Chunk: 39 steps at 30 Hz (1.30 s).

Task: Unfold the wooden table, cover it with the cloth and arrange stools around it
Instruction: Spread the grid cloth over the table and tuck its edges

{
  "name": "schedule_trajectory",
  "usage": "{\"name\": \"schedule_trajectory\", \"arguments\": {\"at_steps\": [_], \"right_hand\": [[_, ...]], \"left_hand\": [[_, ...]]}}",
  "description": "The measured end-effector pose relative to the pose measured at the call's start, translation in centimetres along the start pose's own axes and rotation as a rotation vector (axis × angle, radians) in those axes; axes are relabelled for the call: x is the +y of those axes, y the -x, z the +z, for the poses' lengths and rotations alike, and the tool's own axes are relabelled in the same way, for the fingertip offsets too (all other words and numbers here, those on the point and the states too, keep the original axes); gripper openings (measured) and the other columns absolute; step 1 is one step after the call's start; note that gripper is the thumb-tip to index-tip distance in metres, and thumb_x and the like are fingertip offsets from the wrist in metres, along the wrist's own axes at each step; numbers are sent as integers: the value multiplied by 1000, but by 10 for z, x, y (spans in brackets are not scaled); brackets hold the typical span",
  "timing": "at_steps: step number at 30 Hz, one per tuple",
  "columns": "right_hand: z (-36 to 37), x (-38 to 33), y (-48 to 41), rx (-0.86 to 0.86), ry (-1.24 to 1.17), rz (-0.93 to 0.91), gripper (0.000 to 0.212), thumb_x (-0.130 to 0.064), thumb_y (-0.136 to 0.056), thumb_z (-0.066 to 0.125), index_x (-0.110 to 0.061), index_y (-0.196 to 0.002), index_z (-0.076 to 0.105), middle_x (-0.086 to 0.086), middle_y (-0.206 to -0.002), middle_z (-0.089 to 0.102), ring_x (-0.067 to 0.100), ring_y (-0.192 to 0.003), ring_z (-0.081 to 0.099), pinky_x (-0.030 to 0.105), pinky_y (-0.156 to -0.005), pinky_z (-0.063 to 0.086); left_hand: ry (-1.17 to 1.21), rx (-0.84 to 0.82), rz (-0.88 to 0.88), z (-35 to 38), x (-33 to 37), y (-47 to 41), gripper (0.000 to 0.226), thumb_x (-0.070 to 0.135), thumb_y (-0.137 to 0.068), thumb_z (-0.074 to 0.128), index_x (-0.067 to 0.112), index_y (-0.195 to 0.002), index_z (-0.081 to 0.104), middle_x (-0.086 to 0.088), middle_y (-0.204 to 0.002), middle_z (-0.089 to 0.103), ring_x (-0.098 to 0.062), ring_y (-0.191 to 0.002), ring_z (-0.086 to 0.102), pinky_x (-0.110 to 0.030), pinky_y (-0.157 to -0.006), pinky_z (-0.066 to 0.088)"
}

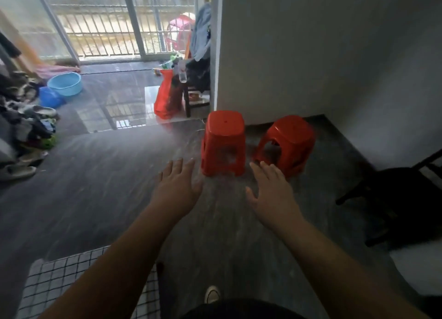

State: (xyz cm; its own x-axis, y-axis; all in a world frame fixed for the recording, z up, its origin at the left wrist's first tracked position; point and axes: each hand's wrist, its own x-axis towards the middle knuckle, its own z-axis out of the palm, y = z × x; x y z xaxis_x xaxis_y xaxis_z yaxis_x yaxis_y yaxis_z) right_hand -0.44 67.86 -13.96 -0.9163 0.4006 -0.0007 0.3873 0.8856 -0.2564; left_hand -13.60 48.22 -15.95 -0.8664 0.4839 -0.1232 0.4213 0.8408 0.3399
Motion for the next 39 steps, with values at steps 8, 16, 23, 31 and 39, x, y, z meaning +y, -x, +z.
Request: {"name": "schedule_trajectory", "arguments": {"at_steps": [8, 16, 23, 31, 39], "right_hand": [[13, -46, -171, -72, -56, -177, 64, -42, -94, 47, -21, -153, 33, 10, -159, 32, 30, -147, 25, 39, -121, 15], [64, -108, -363, -166, -71, -504, 65, -40, -88, 47, -13, -147, 41, 15, -149, 43, 34, -138, 35, 42, -118, 23], [79, -208, -500, -367, -9, -785, 68, -47, -97, 40, -26, -157, 15, 4, -164, 16, 26, -151, 12, 41, -123, 12], [116, -360, -552, -533, -23, -1074, 67, -46, -100, 38, -27, -158, 11, 1, -166, 10, 23, -153, 2, 41, -124, 9], [180, -555, -548, -632, 90, -1404, 65, -45, -100, 38, -28, -157, 10, -1, -166, 7, 21, -153, -1, 44, -122, 10]], "left_hand": [[-4, 54, -224, -33, -64, -110, 71, 56, -97, 42, 28, -157, 17, -7, -163, 21, -29, -149, 18, -47, -120, 22], [-64, 75, -445, -44, -127, -243, 69, 52, -96, 44, 23, -155, 23, -11, -160, 27, -30, -145, 25, -44, -118, 26], [29, 132, -731, -85, -190, -298, 67, 48, -97, 44, 23, -156, 22, -11, -162, 24, -31, -149, 19, -44, -119, 18], [110, 200, -1052, -110, -297, -295, 71, 46, -99, 42, 20, -157, 13, -14, -163, 18, -31, -149, 16, -45, -122, 12], [256, 306, -1336, -124, -424, -258, 70, 47, -101, 39, 25, -158, 6, -10, -165, 9, -31, -151, 10, -49, -120, 13]]}}
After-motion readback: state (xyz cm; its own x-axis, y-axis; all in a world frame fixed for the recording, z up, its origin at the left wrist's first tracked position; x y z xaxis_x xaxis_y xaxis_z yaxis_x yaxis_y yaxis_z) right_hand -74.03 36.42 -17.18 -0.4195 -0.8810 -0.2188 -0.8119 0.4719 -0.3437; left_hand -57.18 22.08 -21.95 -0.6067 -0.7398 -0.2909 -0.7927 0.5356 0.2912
